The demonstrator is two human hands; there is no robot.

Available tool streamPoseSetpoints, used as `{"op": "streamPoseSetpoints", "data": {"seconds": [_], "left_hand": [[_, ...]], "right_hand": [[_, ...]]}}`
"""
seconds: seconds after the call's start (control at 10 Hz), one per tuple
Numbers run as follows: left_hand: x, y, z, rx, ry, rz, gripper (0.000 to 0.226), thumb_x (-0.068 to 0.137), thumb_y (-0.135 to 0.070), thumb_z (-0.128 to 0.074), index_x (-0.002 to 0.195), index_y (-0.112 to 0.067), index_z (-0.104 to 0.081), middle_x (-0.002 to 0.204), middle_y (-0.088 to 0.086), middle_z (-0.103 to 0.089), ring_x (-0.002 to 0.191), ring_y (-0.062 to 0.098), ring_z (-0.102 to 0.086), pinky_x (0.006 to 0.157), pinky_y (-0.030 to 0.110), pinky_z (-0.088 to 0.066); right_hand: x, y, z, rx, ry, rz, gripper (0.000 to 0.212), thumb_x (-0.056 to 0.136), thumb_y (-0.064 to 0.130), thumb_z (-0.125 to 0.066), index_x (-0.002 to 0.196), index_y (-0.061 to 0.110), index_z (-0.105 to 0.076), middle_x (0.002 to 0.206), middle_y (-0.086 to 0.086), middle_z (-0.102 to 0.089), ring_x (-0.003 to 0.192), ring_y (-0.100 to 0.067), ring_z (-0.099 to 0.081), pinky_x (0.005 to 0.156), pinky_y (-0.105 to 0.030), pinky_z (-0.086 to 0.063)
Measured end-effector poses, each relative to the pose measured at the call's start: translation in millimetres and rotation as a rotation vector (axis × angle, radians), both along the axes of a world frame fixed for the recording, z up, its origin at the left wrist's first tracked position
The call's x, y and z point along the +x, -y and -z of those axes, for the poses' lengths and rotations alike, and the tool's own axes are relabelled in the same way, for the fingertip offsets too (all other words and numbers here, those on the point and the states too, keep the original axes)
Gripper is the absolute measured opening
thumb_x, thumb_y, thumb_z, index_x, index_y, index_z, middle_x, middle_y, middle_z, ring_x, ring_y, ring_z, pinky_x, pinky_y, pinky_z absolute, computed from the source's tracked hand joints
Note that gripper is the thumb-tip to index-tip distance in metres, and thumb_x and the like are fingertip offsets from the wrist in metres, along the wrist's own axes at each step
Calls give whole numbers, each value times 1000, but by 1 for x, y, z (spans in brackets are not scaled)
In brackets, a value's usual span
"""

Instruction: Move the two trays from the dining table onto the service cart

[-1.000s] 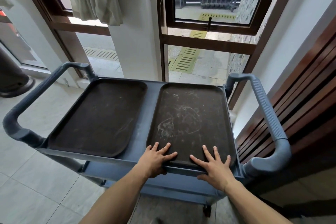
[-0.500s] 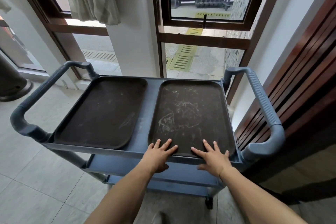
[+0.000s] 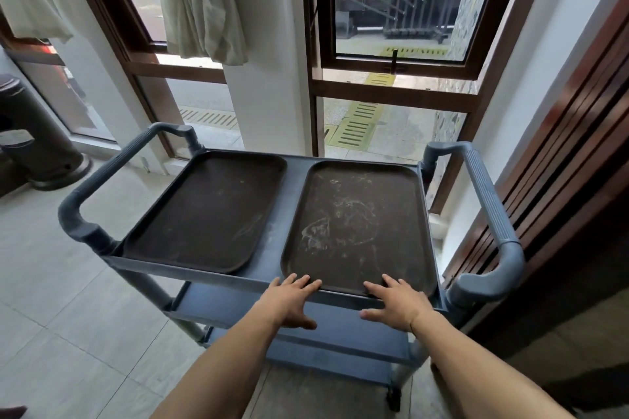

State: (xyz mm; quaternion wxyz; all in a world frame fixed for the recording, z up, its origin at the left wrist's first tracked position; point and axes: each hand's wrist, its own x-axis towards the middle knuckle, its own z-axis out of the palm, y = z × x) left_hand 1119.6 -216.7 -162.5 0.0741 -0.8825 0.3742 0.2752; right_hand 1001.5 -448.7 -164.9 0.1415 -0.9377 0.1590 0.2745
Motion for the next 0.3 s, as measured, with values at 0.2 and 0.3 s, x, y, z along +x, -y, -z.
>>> {"op": "streamPoseSetpoints", "data": {"seconds": [0.2,0.3], "left_hand": [[14,-14,-21,-86,19,2,92,85,-63,-60,158,-35,-11,166,-2,-15,152,24,-11,122,47,-12],[32,-31,-37,-231,123,-11,89,84,-68,-56,157,-37,-15,165,-4,-18,152,20,-12,122,45,-11]], "right_hand": [[9,-3,-16,-22,72,48,88,73,90,-36,150,51,-19,165,3,-15,149,-30,-18,113,-56,-31],[25,-3,-39,-76,187,72,85,76,88,-33,150,51,-19,165,3,-15,151,-29,-11,114,-59,-25]]}}
